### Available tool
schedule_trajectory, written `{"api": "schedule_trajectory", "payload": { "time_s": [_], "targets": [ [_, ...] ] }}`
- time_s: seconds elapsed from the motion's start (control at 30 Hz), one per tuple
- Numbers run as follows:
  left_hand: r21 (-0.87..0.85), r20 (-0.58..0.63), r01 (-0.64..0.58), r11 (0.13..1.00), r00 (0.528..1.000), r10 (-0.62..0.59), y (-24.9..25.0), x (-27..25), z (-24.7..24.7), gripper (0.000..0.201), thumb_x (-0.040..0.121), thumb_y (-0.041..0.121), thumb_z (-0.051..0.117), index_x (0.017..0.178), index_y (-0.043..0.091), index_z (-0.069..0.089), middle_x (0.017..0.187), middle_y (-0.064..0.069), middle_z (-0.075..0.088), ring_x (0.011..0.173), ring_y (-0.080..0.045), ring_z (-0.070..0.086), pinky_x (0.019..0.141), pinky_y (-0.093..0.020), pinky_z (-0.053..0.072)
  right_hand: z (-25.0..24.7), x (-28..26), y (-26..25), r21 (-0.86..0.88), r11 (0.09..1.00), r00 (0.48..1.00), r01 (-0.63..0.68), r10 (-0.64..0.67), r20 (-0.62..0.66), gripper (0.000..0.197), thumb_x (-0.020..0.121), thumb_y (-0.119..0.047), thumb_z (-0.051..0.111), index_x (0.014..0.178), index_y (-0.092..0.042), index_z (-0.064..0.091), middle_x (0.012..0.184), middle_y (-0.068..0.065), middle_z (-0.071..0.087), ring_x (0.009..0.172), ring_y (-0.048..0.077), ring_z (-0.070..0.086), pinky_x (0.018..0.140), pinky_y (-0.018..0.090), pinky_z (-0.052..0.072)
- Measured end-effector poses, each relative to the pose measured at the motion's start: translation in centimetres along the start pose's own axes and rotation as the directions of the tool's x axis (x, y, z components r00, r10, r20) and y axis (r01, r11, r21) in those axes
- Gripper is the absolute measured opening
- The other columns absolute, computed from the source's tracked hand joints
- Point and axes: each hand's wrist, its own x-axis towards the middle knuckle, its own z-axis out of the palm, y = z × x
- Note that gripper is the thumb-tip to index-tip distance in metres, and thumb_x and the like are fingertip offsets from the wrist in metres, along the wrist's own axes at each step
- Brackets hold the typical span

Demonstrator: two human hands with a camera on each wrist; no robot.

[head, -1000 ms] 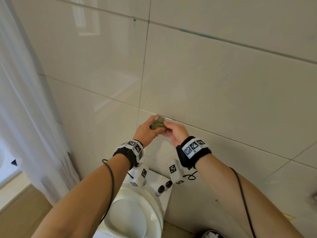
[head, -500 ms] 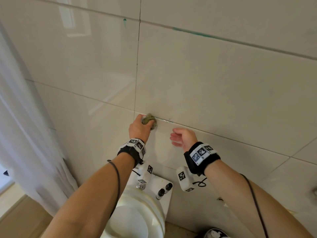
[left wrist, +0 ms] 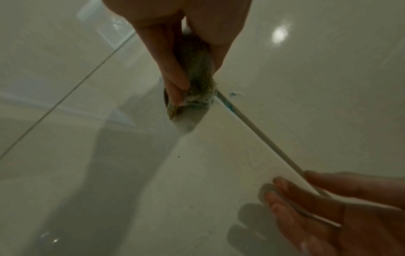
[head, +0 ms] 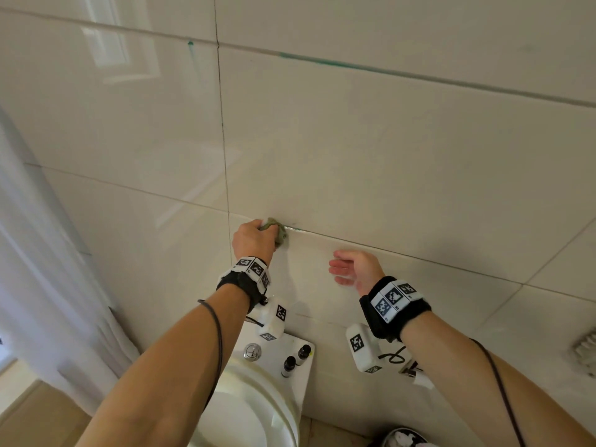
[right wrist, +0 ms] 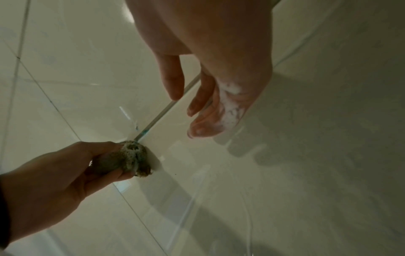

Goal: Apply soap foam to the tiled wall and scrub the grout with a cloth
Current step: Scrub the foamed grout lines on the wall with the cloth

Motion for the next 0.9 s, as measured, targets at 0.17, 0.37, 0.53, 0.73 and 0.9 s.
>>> {"api": "schedule_trajectory", "payload": {
  "time_s": [0.17, 0.37, 0.53, 0.73, 0.9],
  "targets": [
    [0.023, -0.005, 0.017, 1.000, 1.000, -0.016, 0.5, -1.3, 1.5, 0.019, 0.076, 0.036, 0.068, 0.063, 0.022, 0.072, 0.059, -0.002, 0.071, 0.063, -0.026, 0.072, 0.071, -0.039, 0.062, -2.5, -0.2, -0.1, 0.000, 1.000, 1.000, -0.008, 0.008, -0.001, 0.006, 0.090, -0.011, 0.060, 0.088, -0.006, 0.064, 0.079, 0.011, 0.066, 0.066, 0.022, 0.064, 0.059, 0.028, 0.050],
    [0.060, 0.048, 0.002, 0.998, 0.999, -0.005, 1.7, -4.4, 4.7, 0.020, 0.082, 0.032, 0.071, 0.067, 0.021, 0.074, 0.066, -0.007, 0.073, 0.072, -0.025, 0.072, 0.077, -0.037, 0.060, -5.7, -0.5, 0.3, -0.004, 1.000, 0.999, -0.029, 0.029, -0.024, 0.007, 0.091, -0.010, 0.059, 0.091, -0.005, 0.064, 0.080, 0.011, 0.067, 0.069, 0.023, 0.064, 0.061, 0.030, 0.049],
    [0.085, 0.179, -0.047, 0.995, 0.983, 0.031, 1.6, -7.0, 6.6, 0.021, 0.078, 0.036, 0.070, 0.093, 0.026, 0.081, 0.077, -0.001, 0.076, 0.077, -0.023, 0.073, 0.080, -0.035, 0.060, -6.5, -0.9, 1.0, -0.016, 0.998, 0.998, -0.062, 0.061, -0.030, 0.008, 0.091, -0.010, 0.058, 0.089, -0.005, 0.064, 0.082, 0.013, 0.067, 0.070, 0.024, 0.064, 0.063, 0.031, 0.049],
    [0.125, 0.068, -0.029, 0.992, 0.997, 0.020, 0.0, -5.8, 3.3, 0.017, 0.079, 0.037, 0.068, 0.083, 0.024, 0.079, 0.075, -0.004, 0.075, 0.076, -0.027, 0.071, 0.077, -0.037, 0.059, -4.7, -1.2, 1.2, -0.037, 0.998, 0.998, -0.058, 0.059, 0.004, 0.012, 0.088, -0.012, 0.061, 0.097, -0.005, 0.066, 0.080, 0.011, 0.069, 0.070, 0.024, 0.067, 0.063, 0.030, 0.051],
    [0.100, 0.007, -0.017, 0.995, 1.000, 0.017, 0.6, -4.2, 1.8, 0.015, 0.080, 0.036, 0.067, 0.076, 0.024, 0.075, 0.070, -0.005, 0.073, 0.075, -0.027, 0.070, 0.075, -0.038, 0.059, -3.1, -1.5, 1.5, -0.067, 0.997, 0.998, -0.040, 0.042, 0.036, 0.011, 0.089, -0.011, 0.060, 0.096, -0.004, 0.064, 0.078, 0.010, 0.068, 0.069, 0.022, 0.066, 0.066, 0.031, 0.051]
  ]
}}
